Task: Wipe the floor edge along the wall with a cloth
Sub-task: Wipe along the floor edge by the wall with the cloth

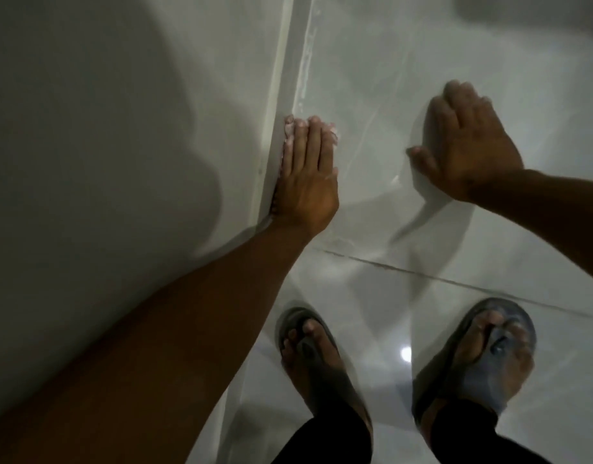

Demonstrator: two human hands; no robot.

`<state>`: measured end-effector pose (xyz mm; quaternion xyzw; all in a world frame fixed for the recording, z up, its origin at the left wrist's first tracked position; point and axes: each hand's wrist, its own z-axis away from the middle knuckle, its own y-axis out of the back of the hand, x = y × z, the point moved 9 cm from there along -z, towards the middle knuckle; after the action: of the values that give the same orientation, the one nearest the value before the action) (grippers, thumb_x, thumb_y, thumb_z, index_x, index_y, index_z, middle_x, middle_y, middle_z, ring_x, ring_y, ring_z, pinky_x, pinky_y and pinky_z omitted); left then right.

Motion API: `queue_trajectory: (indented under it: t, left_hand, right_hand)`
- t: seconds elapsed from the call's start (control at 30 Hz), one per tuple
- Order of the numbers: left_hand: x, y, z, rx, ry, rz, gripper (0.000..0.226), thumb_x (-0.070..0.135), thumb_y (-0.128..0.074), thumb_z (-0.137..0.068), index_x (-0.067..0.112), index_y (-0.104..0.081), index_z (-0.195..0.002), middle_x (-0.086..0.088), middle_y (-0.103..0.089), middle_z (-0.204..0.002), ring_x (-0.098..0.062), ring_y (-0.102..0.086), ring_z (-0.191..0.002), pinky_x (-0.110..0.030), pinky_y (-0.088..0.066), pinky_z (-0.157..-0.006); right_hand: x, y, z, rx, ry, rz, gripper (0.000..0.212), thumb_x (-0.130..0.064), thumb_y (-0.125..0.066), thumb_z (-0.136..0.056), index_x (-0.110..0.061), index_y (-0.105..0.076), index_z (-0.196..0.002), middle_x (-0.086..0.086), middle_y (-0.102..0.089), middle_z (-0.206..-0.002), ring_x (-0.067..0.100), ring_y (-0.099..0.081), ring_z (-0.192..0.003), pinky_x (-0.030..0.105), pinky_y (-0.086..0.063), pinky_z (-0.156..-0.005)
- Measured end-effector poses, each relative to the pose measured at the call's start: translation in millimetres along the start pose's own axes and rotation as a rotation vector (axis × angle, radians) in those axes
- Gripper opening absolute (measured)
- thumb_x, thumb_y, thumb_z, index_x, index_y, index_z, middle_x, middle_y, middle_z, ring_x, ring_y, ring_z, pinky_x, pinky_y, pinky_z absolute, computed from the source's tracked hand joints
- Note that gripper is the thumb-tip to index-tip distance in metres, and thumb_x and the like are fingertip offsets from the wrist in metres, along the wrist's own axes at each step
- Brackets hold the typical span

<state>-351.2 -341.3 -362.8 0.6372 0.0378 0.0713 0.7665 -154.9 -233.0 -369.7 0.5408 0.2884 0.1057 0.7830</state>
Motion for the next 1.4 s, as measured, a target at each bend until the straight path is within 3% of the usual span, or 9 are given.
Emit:
queue_trajectory:
  t: [0.17,0.33,0.47,0.6,0.73,0.83,0.93,1.1,1.4]
  left_hand:
    - [-5.7,4.0,-14.2,0.195,0.048,0.072,0.063,0.013,-0.04,-0.101,0.008,-0.02,-0.16,-0.014,-0.023,-0.169,-0.032,-0.015,-0.158,-0.045,-0.016,-0.131]
    - [-7.1,-7.1,40.2,0.107,0.017,0.075,0.066,0.005,-0.04,-0.098,0.014,-0.021,-0.16,-0.008,-0.023,-0.17,-0.029,-0.009,-0.159,-0.047,-0.017,-0.13]
    - [-2.7,10.4,-35.0,0.143,-0.054,0.072,0.075,0.004,-0.045,-0.087,0.012,-0.026,-0.159,-0.01,-0.029,-0.167,-0.033,-0.019,-0.157,-0.049,-0.019,-0.13]
    - [-0.6,26.8,-126.1,0.143,-0.016,0.032,0.076,0.009,-0.028,-0.085,0.012,-0.016,-0.16,-0.01,-0.022,-0.17,-0.033,-0.016,-0.158,-0.045,-0.011,-0.129]
    - [0.0,19.3,-74.3,0.134,-0.012,0.083,0.082,0.0,-0.034,-0.083,0.014,-0.014,-0.162,-0.008,-0.017,-0.171,-0.029,-0.007,-0.16,-0.046,-0.016,-0.131]
    - [-2.6,6.7,-22.3,0.092,0.014,0.092,0.072,0.004,-0.04,-0.093,0.016,-0.02,-0.161,-0.006,-0.021,-0.171,-0.027,-0.007,-0.16,-0.046,-0.017,-0.13]
    - [-1.8,18.8,-68.6,0.13,-0.015,0.131,0.068,0.003,-0.038,-0.093,0.015,-0.028,-0.159,-0.009,-0.029,-0.168,-0.033,-0.014,-0.158,-0.048,-0.021,-0.129]
    - [3.3,36.7,-180.7,0.092,-0.003,0.057,0.081,0.01,-0.009,-0.081,0.019,-0.017,-0.161,-0.01,-0.019,-0.171,-0.04,-0.01,-0.157,-0.047,-0.009,-0.129]
    - [-0.4,17.8,-60.5,0.089,-0.026,0.12,0.073,-0.003,-0.03,-0.087,0.017,-0.034,-0.157,-0.011,-0.031,-0.167,-0.038,-0.018,-0.156,-0.049,-0.02,-0.129]
  right_hand:
    - [4.5,9.4,-59.9,0.094,0.099,0.057,0.089,-0.065,-0.029,-0.1,0.0,-0.019,-0.159,0.024,-0.011,-0.168,0.039,-0.005,-0.157,0.05,-0.001,-0.127]
    - [10.1,16.1,-75.0,0.222,0.167,0.037,0.084,-0.062,-0.037,-0.097,-0.005,-0.028,-0.157,0.022,-0.022,-0.166,0.038,-0.015,-0.155,0.051,-0.006,-0.127]
    - [13.6,17.2,-72.6,0.309,0.165,0.024,0.081,-0.059,-0.045,-0.093,-0.006,-0.036,-0.154,0.022,-0.03,-0.163,0.038,-0.024,-0.153,0.05,-0.011,-0.127]
    - [13.1,19.1,-72.0,0.342,0.173,0.034,0.08,-0.055,-0.049,-0.092,-0.004,-0.04,-0.153,0.022,-0.033,-0.162,0.038,-0.026,-0.152,0.048,-0.012,-0.127]
    - [12.1,21.2,-73.1,0.339,0.175,0.03,0.08,-0.055,-0.048,-0.092,-0.004,-0.04,-0.152,0.022,-0.034,-0.162,0.038,-0.026,-0.152,0.047,-0.01,-0.127]
    - [13.3,17.9,-71.0,0.354,0.172,0.045,0.079,-0.054,-0.05,-0.092,-0.004,-0.04,-0.152,0.022,-0.034,-0.161,0.037,-0.026,-0.152,0.048,-0.011,-0.127]
    - [12.8,18.5,-70.9,0.372,0.187,0.052,0.079,-0.053,-0.053,-0.091,-0.004,-0.04,-0.152,0.022,-0.035,-0.161,0.037,-0.027,-0.152,0.047,-0.011,-0.127]
    - [15.8,15.5,-72.7,0.315,0.168,0.065,0.08,-0.059,-0.042,-0.094,-0.006,-0.035,-0.155,0.022,-0.03,-0.163,0.035,-0.022,-0.153,0.04,-0.001,-0.128]
    - [12.8,17.6,-72.8,0.325,0.175,0.066,0.079,-0.056,-0.046,-0.094,-0.005,-0.037,-0.154,0.022,-0.031,-0.163,0.037,-0.024,-0.152,0.044,-0.005,-0.128]
